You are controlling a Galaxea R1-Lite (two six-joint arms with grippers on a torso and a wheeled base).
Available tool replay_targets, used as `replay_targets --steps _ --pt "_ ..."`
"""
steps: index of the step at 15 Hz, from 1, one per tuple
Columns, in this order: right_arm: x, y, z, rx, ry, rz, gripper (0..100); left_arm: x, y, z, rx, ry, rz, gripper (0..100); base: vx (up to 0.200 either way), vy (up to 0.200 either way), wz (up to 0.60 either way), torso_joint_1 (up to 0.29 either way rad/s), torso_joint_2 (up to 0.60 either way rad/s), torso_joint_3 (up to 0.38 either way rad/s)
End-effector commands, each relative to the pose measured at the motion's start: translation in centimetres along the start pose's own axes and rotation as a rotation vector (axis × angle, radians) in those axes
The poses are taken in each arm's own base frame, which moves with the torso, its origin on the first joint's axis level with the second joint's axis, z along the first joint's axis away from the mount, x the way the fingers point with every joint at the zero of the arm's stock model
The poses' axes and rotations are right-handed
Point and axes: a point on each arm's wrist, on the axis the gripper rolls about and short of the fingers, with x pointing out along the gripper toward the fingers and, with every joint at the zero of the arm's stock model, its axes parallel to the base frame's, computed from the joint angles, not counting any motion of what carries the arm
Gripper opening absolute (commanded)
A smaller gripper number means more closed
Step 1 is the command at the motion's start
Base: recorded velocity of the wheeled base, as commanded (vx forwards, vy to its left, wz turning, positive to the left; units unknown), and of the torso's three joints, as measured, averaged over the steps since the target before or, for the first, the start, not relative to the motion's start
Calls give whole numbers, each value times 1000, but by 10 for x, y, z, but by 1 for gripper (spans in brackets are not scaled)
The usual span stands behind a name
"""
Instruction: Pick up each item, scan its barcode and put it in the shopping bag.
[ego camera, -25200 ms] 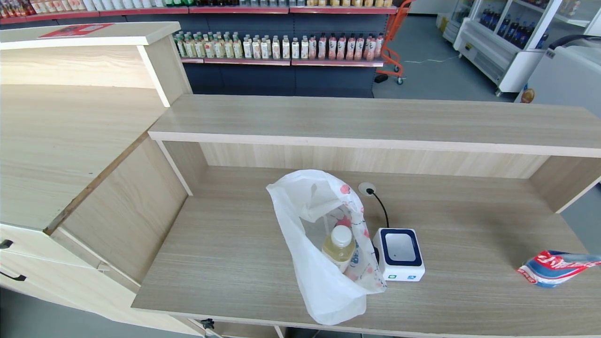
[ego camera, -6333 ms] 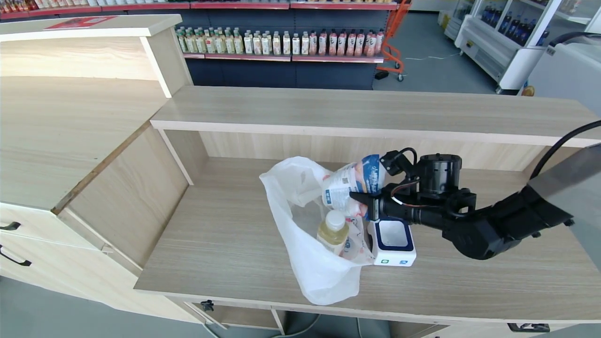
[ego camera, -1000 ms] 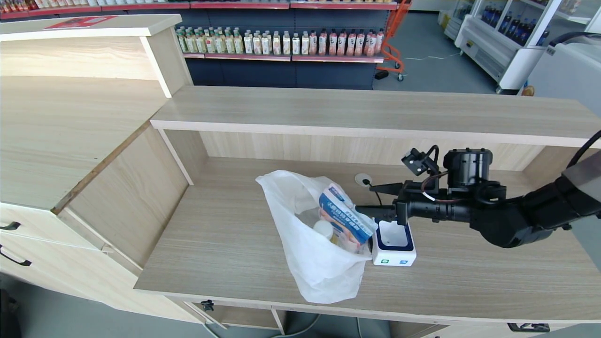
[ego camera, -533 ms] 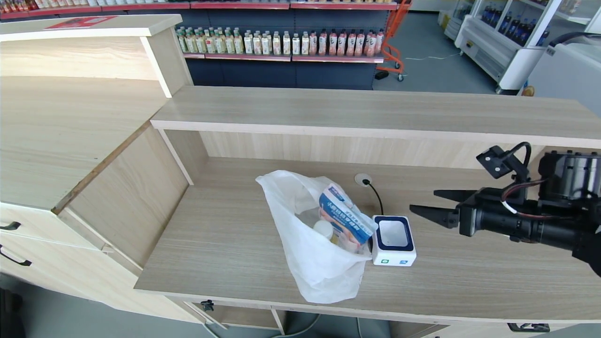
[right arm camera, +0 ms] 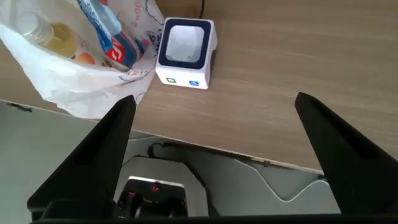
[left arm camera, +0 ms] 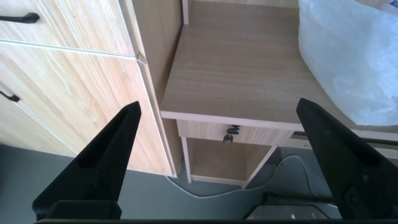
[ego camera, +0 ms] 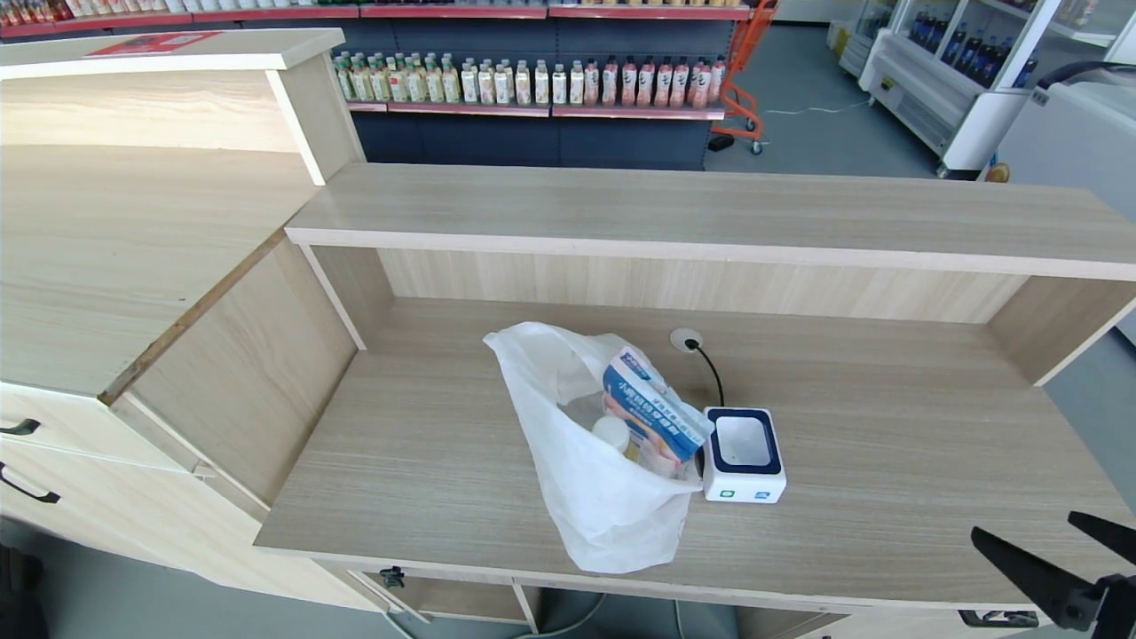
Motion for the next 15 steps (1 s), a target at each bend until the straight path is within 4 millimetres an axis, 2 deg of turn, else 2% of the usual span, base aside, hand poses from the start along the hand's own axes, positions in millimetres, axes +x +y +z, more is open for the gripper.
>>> replay_targets --steps 1,3,15 --pt "-73 7 -77 23 -93 -195 100 0 0 0 0 0 0 100 0 0 0 0 0 0" --pt "-79 8 -80 15 -172 -195 100 0 0 0 0 0 0 100 0 0 0 0 0 0" --pt "-80 8 -81 20 -189 -170 100 0 0 0 0 0 0 100 0 0 0 0 0 0"
